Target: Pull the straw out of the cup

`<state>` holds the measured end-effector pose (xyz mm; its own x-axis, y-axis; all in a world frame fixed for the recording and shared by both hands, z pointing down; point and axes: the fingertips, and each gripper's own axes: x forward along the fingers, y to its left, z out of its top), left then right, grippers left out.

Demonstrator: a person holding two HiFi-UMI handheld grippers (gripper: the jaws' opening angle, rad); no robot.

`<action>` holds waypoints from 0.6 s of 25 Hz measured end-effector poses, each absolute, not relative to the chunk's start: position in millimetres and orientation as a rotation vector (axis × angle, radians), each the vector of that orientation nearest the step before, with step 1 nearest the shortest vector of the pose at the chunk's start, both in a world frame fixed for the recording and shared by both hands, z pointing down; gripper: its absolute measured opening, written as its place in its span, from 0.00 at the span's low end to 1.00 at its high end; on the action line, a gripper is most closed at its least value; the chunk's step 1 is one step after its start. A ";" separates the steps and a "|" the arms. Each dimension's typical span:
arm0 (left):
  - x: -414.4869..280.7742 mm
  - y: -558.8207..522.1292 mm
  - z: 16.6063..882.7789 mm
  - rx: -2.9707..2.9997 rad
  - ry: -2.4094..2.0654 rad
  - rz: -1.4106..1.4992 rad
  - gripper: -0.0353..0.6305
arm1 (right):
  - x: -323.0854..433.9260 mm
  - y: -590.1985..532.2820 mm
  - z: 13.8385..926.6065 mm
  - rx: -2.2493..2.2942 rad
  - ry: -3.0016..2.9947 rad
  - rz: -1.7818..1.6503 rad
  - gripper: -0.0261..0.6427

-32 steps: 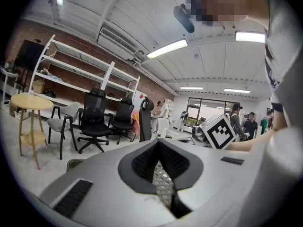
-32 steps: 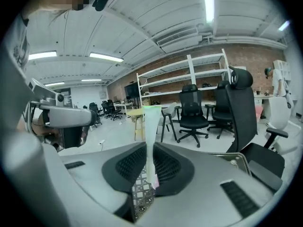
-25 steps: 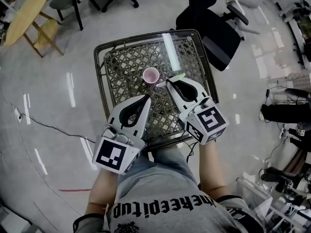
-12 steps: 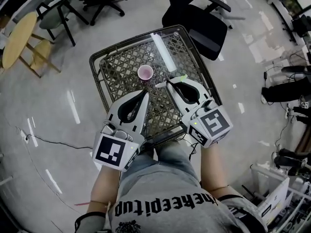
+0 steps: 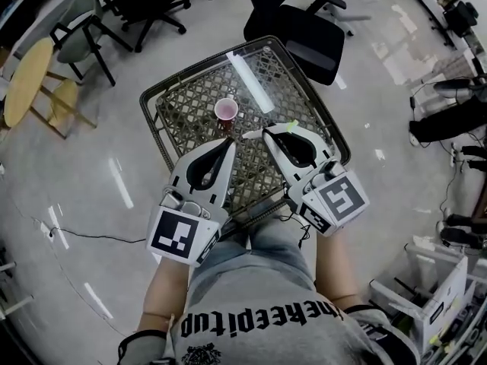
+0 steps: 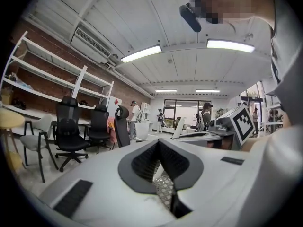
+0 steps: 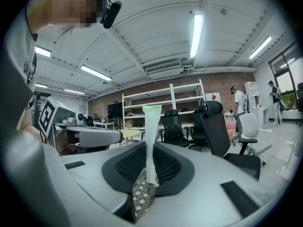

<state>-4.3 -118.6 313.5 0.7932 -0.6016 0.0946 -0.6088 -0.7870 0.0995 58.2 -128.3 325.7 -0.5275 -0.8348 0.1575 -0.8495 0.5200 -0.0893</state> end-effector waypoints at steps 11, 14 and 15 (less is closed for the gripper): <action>-16.6 -108.2 305.0 2.898 -0.950 0.070 0.08 | 42.0 -111.4 309.6 1.524 -2.698 0.169 0.12; -20.9 -106.4 303.4 2.903 -0.949 0.062 0.08 | 35.3 -108.7 306.4 1.517 -2.704 0.148 0.12; -22.3 -105.8 303.0 2.904 -0.949 0.058 0.08 | 33.2 -107.9 305.7 1.514 -2.706 0.144 0.12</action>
<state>-22.3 -105.8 303.0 0.8068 -0.5875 0.0628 -0.5908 -0.8039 0.0693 33.2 -107.9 305.7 -0.5236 -0.8484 0.0783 -0.8519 0.5200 -0.0622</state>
